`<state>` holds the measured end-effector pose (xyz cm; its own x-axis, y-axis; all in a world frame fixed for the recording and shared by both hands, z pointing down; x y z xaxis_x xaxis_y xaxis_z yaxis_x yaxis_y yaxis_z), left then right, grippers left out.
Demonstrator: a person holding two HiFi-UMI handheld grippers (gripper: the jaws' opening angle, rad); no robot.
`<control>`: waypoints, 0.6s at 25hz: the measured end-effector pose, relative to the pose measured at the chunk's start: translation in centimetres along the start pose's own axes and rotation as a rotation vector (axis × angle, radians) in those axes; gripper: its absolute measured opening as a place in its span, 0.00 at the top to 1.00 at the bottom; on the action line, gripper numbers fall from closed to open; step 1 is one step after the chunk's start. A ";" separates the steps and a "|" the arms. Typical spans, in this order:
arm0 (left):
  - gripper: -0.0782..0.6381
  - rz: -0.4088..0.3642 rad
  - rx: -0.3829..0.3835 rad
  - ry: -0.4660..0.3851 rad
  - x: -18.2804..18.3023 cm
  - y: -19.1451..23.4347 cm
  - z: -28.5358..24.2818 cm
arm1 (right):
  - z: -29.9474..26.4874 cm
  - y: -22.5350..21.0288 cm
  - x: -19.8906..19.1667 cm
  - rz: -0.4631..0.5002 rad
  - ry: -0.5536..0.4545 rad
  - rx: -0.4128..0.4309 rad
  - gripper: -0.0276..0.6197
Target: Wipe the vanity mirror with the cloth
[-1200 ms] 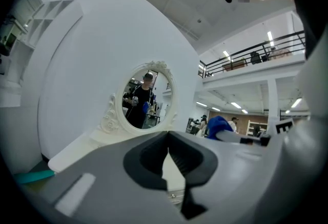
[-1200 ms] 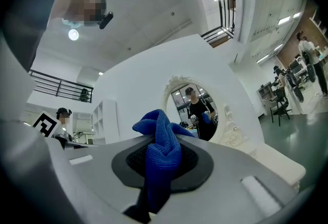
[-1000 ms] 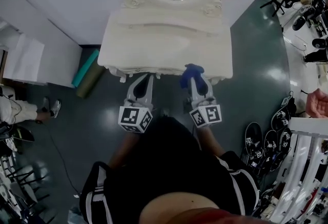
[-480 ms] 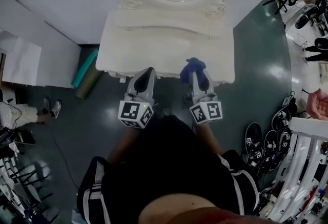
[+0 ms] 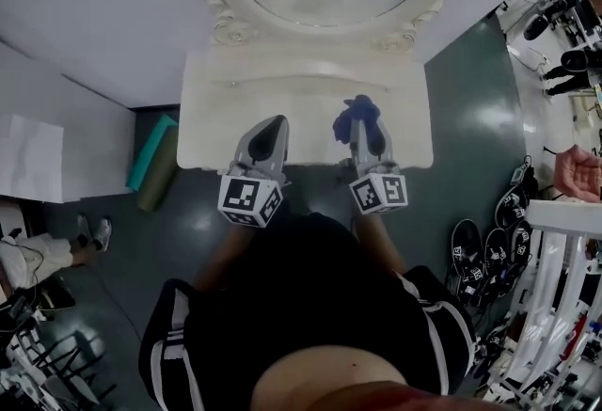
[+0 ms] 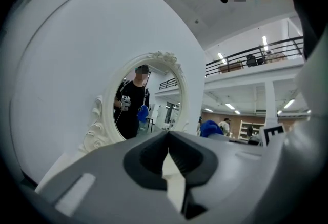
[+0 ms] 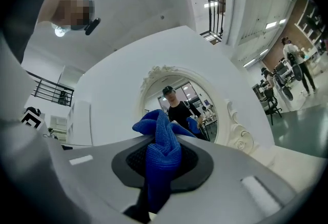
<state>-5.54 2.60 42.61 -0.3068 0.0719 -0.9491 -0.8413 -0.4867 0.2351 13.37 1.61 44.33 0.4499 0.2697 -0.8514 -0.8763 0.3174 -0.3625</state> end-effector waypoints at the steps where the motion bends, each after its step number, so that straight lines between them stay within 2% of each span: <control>1: 0.88 0.000 -0.010 0.000 0.3 0.9 -0.5 | -0.8 0.1 -0.5 -0.005 -0.004 -0.013 0.88; 8: 0.88 0.015 -0.044 -0.005 1.9 4.9 -3.2 | -5.1 0.6 -2.0 -0.050 -0.048 -0.092 0.88; 15: 0.88 0.023 -0.039 -0.012 1.0 6.1 -6.9 | -9.3 -1.7 -3.7 -0.084 -0.047 -0.103 0.88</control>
<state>-7.90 -6.27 41.62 -0.3311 0.0706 -0.9410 -0.8164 -0.5215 0.2481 11.62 -8.37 44.57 0.5276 0.2896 -0.7986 -0.8473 0.2460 -0.4707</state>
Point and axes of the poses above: the fingertips, and each gripper's own axes: z backward along the fingers, y to its left, x out of its top, the point moved 3 cm from there along z, backward along the fingers, and after that the axes turned 15 degrees about -y, right-handed, at the moved point
